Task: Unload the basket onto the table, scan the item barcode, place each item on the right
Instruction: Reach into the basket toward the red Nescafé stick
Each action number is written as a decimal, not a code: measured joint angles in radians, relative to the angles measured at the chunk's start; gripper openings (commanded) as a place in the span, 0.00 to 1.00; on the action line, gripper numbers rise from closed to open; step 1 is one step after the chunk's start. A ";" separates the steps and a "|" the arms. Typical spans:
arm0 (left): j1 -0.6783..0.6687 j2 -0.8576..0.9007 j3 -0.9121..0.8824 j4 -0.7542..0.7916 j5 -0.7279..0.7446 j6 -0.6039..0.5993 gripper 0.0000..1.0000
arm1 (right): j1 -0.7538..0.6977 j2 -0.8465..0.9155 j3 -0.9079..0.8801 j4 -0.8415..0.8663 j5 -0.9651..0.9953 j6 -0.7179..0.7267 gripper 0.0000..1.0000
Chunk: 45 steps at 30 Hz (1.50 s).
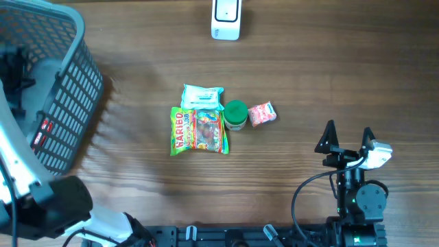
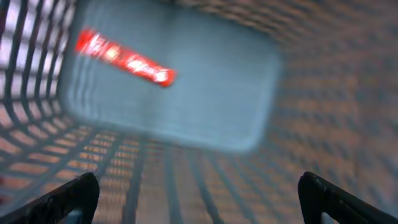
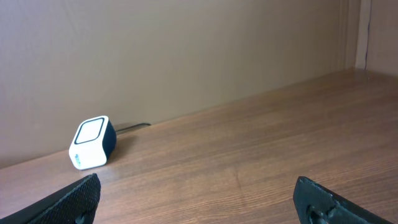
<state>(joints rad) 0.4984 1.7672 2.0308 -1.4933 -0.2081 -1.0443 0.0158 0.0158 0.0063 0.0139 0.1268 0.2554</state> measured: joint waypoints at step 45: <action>0.211 0.100 -0.837 0.837 -0.066 -0.210 0.04 | 0.000 0.002 0.000 0.000 0.000 0.000 1.00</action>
<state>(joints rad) 0.7094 1.8675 1.1934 -0.6567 -0.2745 -1.2541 0.0158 0.0174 0.0063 0.0139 0.1268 0.2554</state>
